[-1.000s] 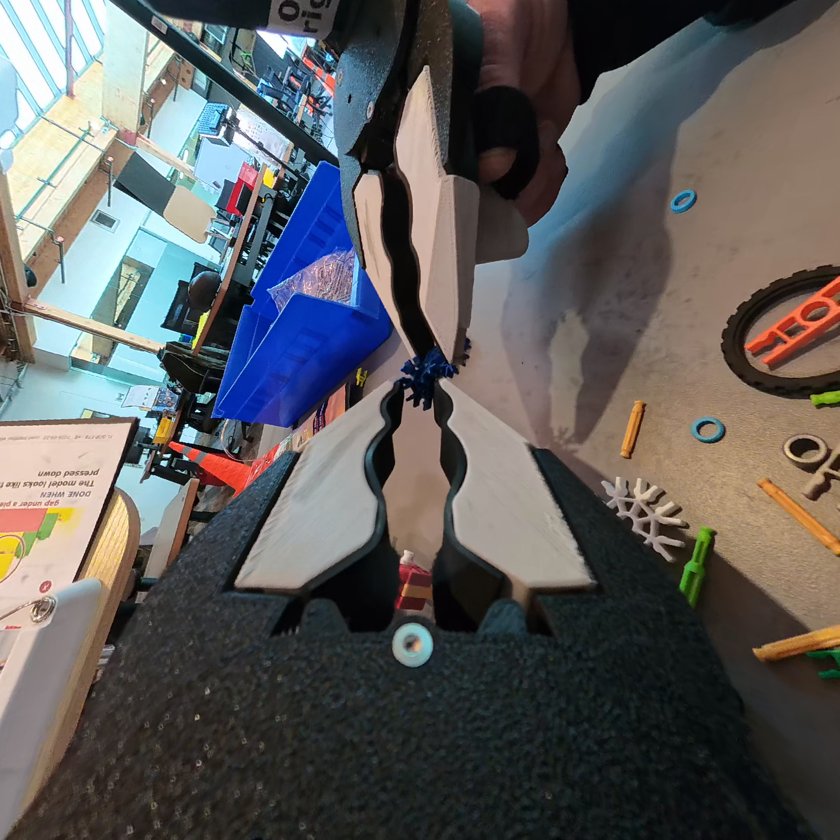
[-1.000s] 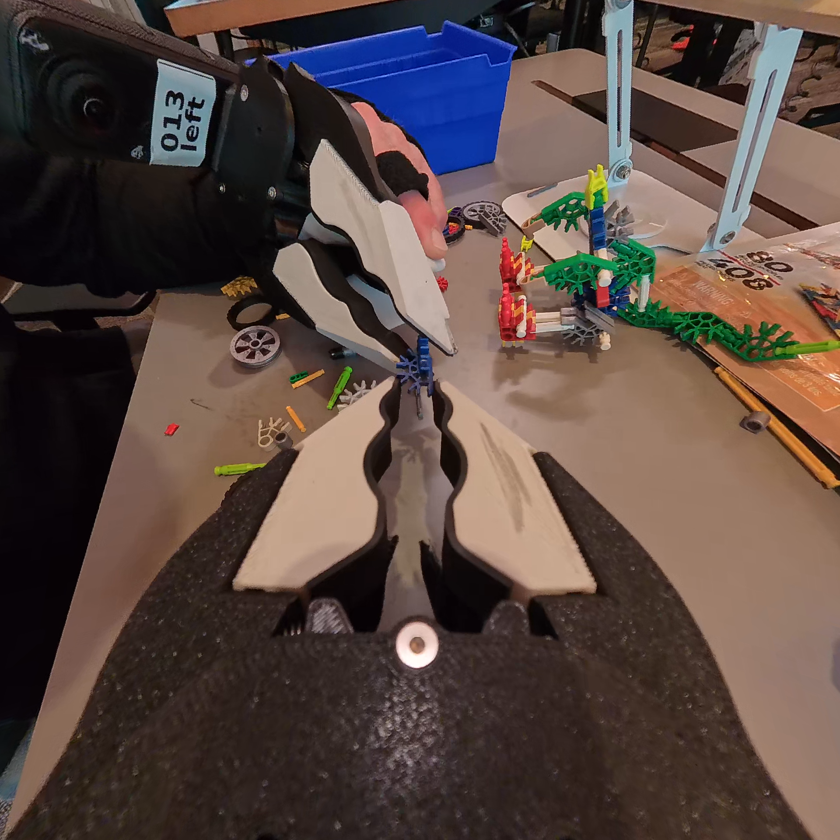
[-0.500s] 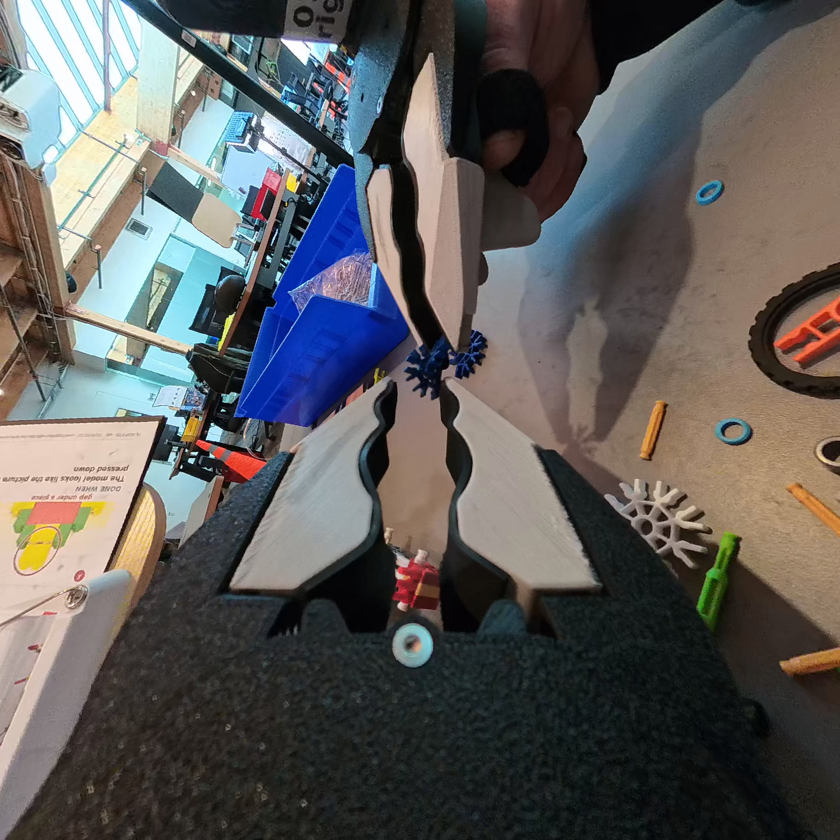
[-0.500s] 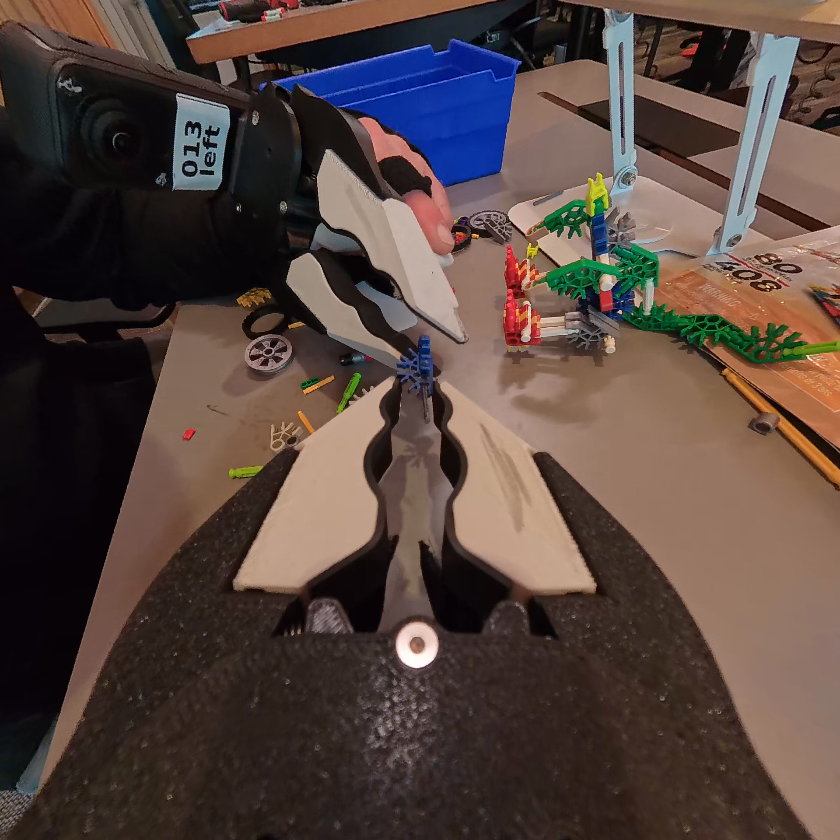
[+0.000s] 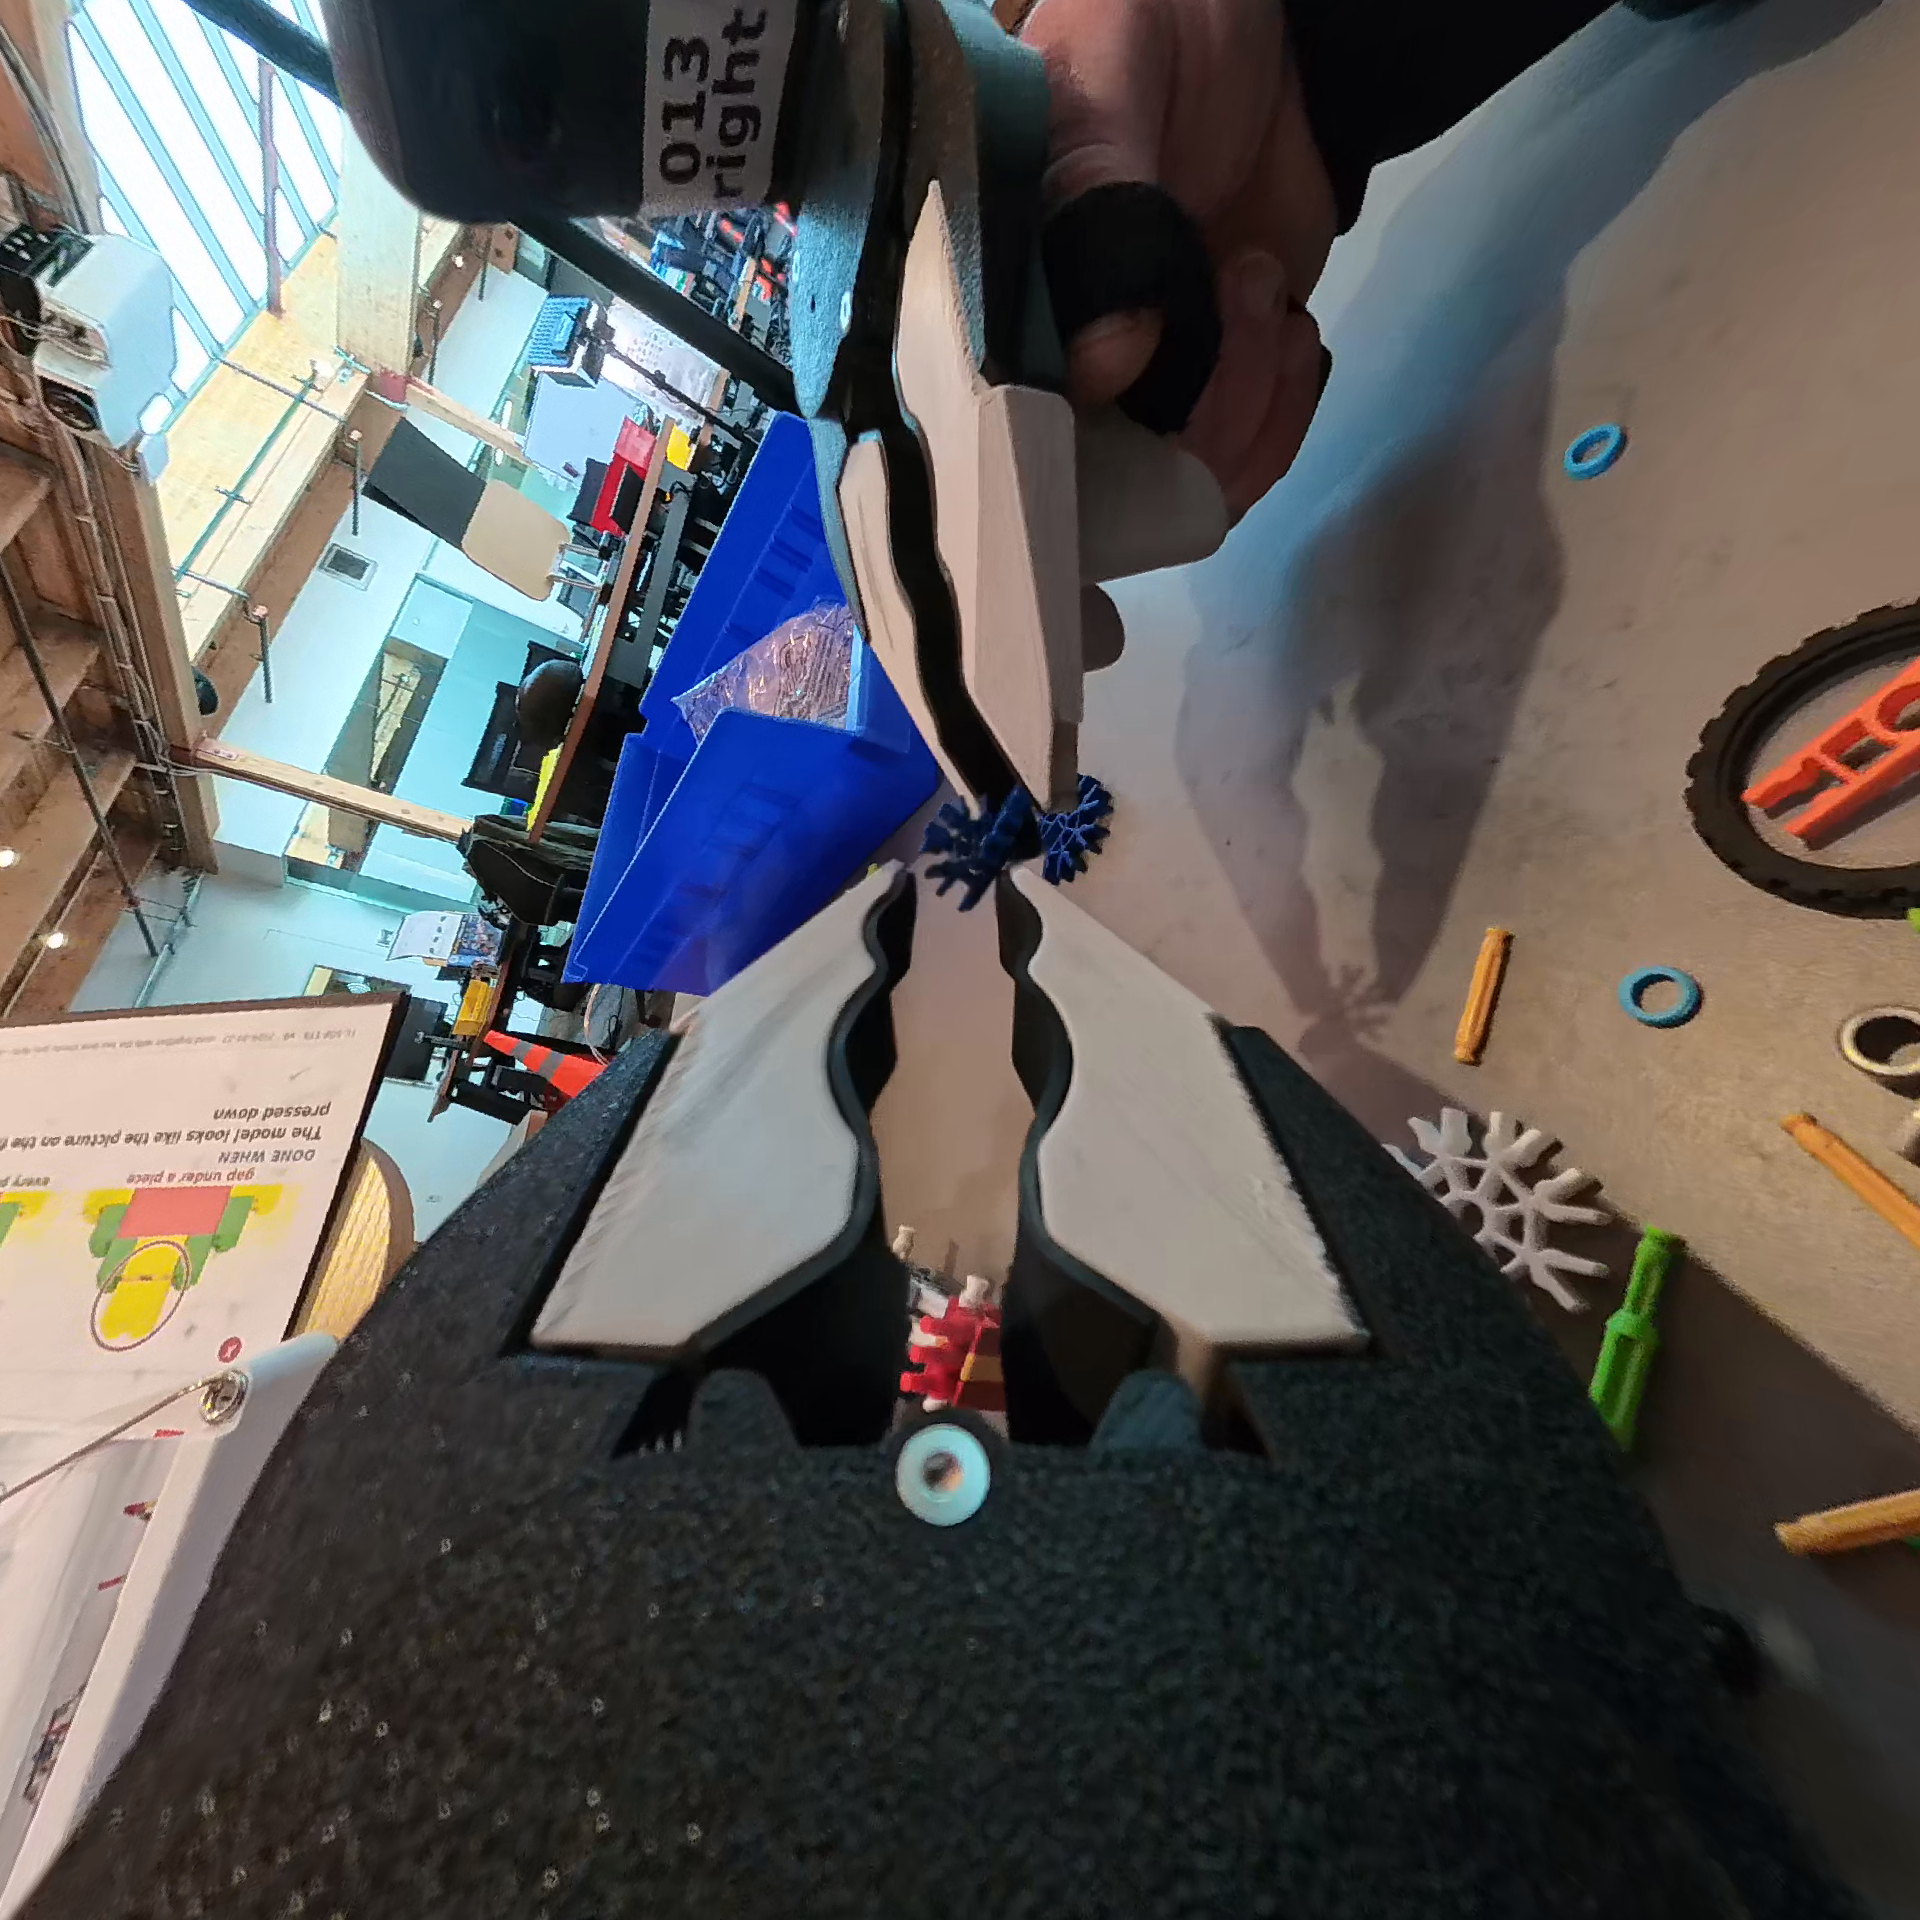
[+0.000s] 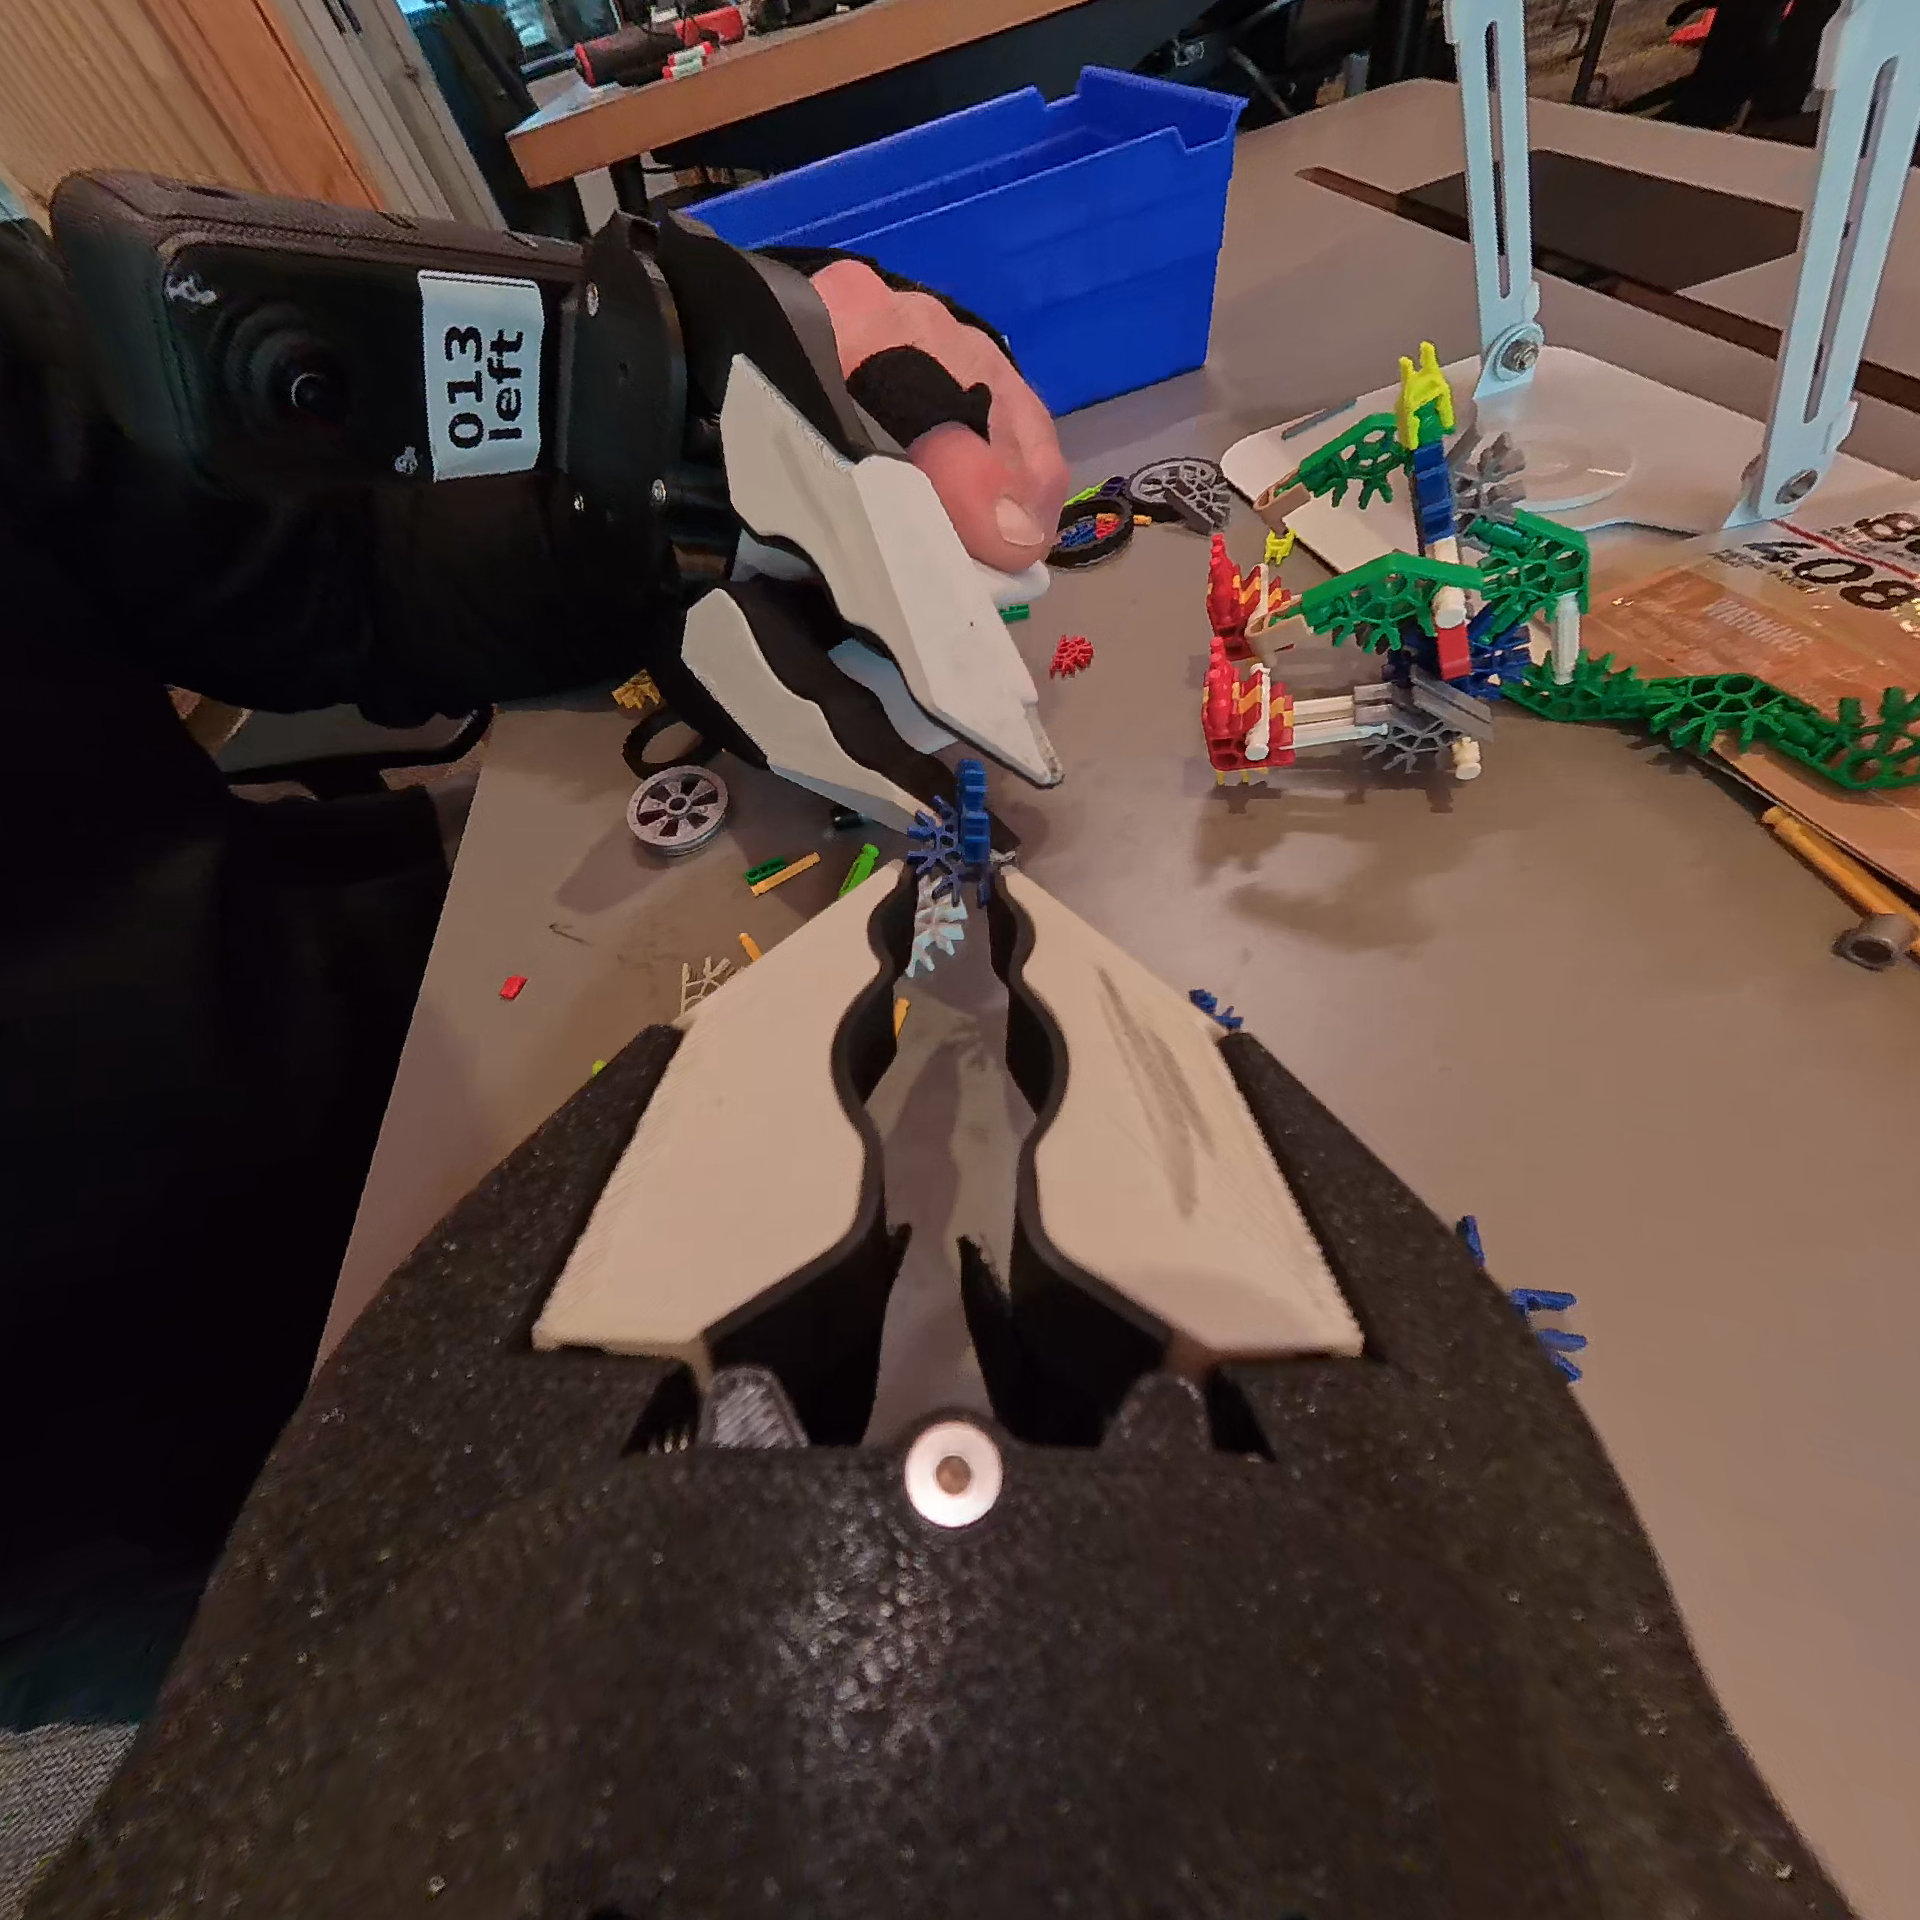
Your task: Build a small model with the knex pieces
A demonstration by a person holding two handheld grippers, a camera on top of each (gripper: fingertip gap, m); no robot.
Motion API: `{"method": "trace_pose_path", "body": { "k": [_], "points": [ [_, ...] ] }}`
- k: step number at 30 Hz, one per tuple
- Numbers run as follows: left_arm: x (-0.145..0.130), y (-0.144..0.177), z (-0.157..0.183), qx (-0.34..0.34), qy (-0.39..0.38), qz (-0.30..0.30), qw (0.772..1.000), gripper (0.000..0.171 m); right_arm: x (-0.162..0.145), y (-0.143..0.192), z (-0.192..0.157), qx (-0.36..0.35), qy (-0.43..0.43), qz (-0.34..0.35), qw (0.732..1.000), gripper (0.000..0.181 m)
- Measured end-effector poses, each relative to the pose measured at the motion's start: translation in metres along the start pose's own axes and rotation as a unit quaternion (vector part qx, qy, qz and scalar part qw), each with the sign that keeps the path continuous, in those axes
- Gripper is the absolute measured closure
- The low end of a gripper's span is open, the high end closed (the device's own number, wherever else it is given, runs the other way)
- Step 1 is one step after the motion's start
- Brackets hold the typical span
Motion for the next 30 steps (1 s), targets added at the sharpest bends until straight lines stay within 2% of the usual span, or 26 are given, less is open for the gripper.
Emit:
{"method": "trace_pose_path", "body": {
  "k": [30],
  "points": [
    [-0.0051, -0.0079, 0.0039, 0.013, 0.007, -0.021, 1.000, 0.165, -0.0023, -0.0030, 0.0063, -0.028, 0.010, -0.014, 0.999, 0.170]
  ]
}}
Point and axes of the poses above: each gripper's, where its closed fingertips meet, y back along the fingers, x out of its top, z = x × y across the jaws, the point moved 5 cm from there along y, back along the fingers, and after that the axes turned 1 degree about z, right-handed, at the moved point
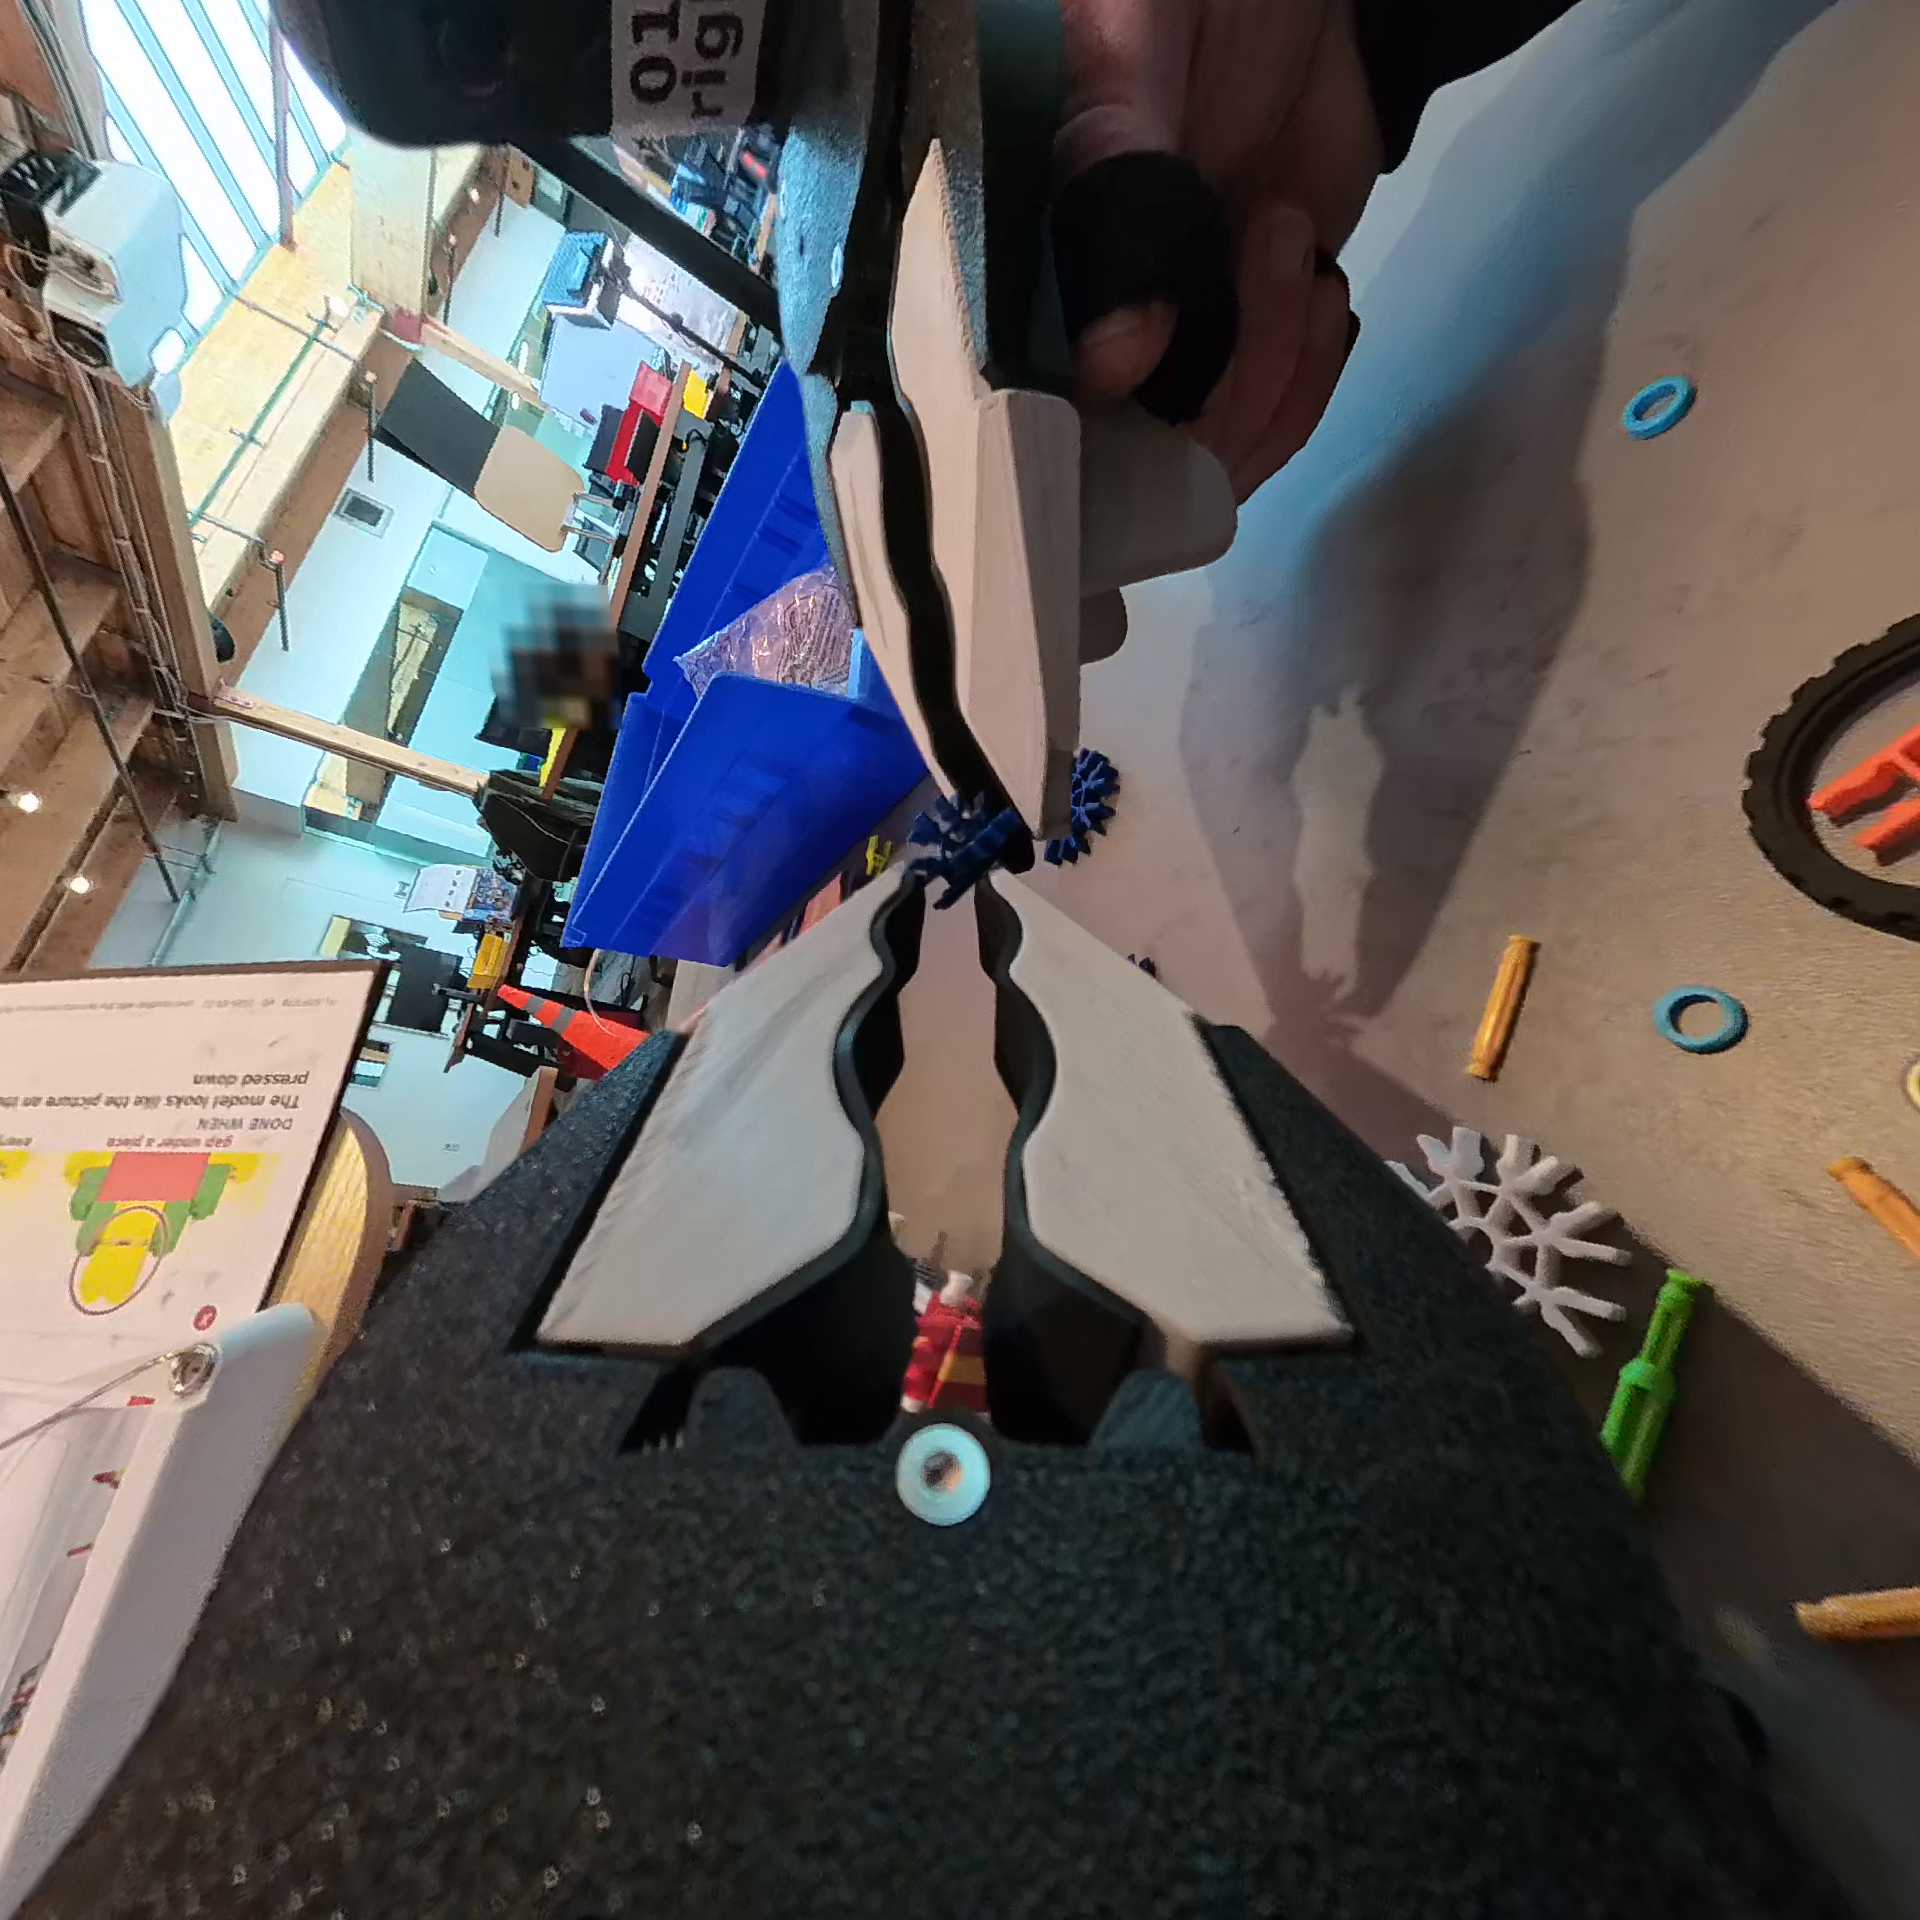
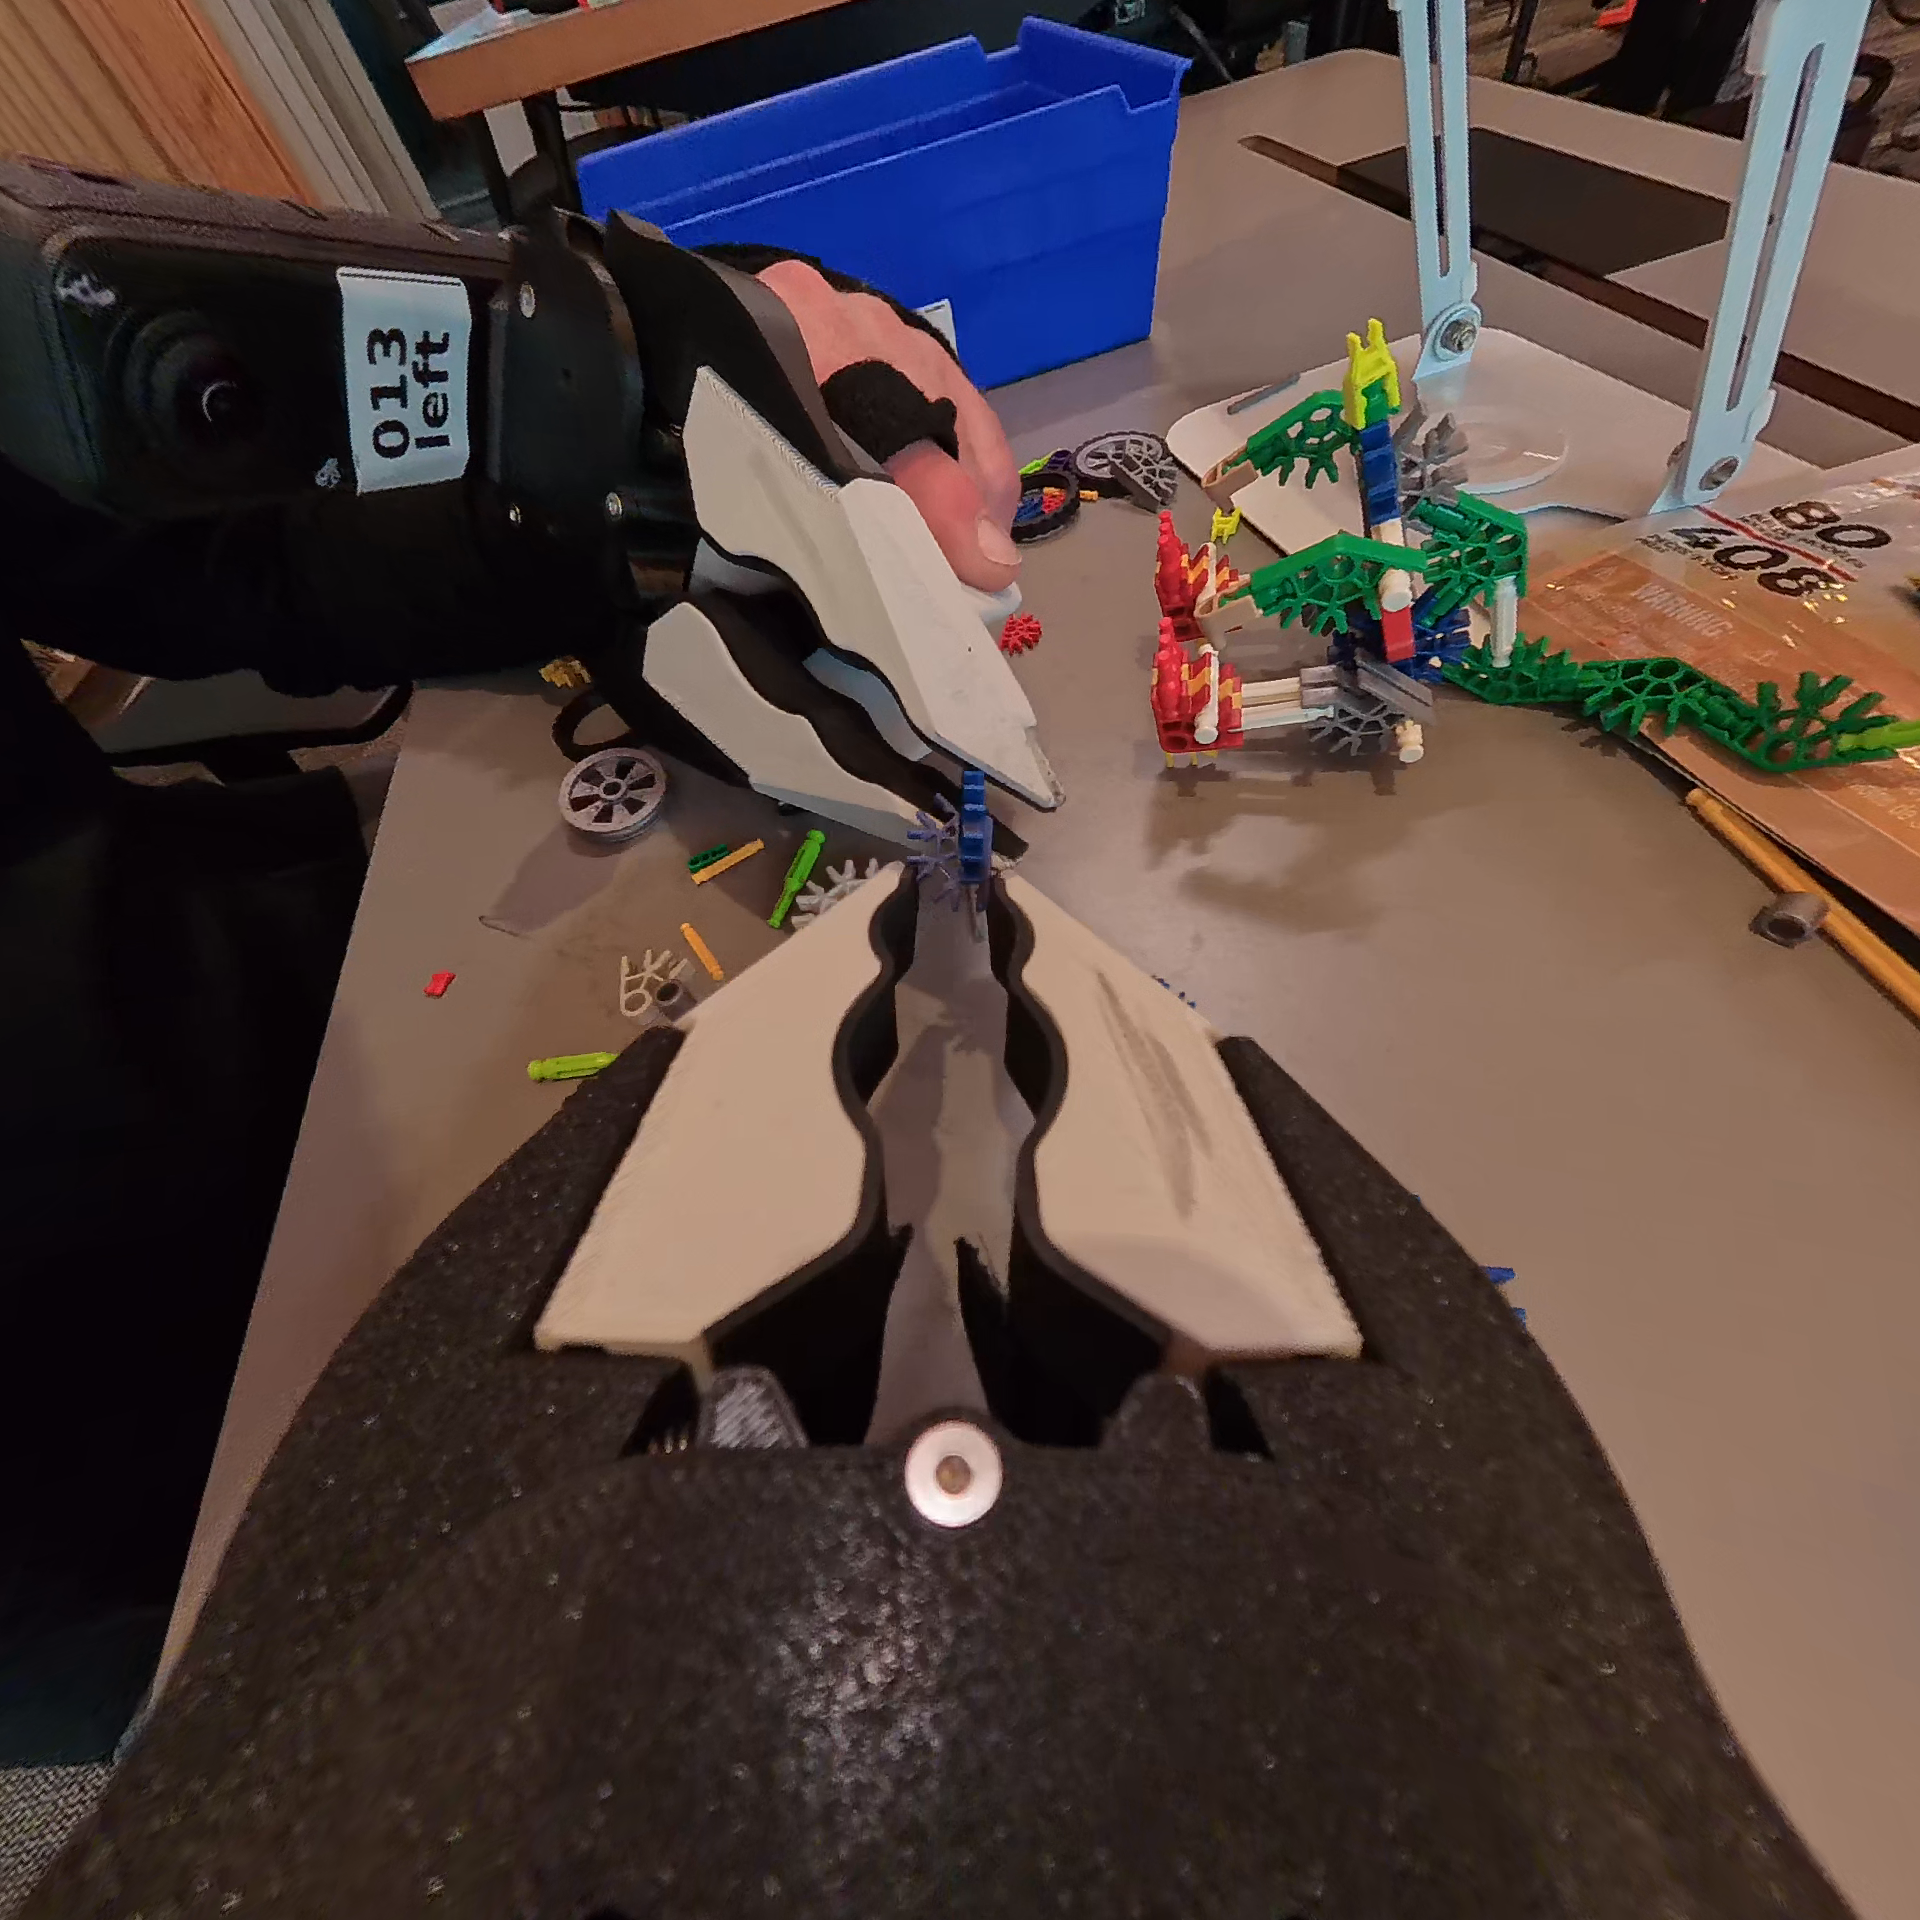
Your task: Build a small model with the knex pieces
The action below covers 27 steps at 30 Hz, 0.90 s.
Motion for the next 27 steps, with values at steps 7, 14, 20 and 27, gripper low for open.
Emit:
{"method": "trace_pose_path", "body": {
  "k": [7, 14, 20, 27],
  "points": [
    [-0.006, -0.006, -0.003, 0.010, 0.038, -0.016, 0.999, 0.163, 0.001, 0.000, 0.007, -0.038, 0.010, -0.001, 0.999, 0.169],
    [-0.009, -0.009, -0.004, 0.012, 0.054, -0.023, 0.998, 0.152, 0.004, 0.001, 0.012, -0.063, 0.014, 0.006, 0.998, 0.169],
    [-0.008, -0.009, -0.008, 0.021, 0.078, -0.017, 0.997, 0.151, 0.006, 0.001, 0.014, -0.080, 0.024, 0.011, 0.996, 0.169],
    [-0.008, -0.011, -0.010, 0.035, 0.099, -0.016, 0.994, 0.148, 0.010, 0.001, 0.015, -0.097, 0.033, 0.019, 0.995, 0.170]
  ]
}}
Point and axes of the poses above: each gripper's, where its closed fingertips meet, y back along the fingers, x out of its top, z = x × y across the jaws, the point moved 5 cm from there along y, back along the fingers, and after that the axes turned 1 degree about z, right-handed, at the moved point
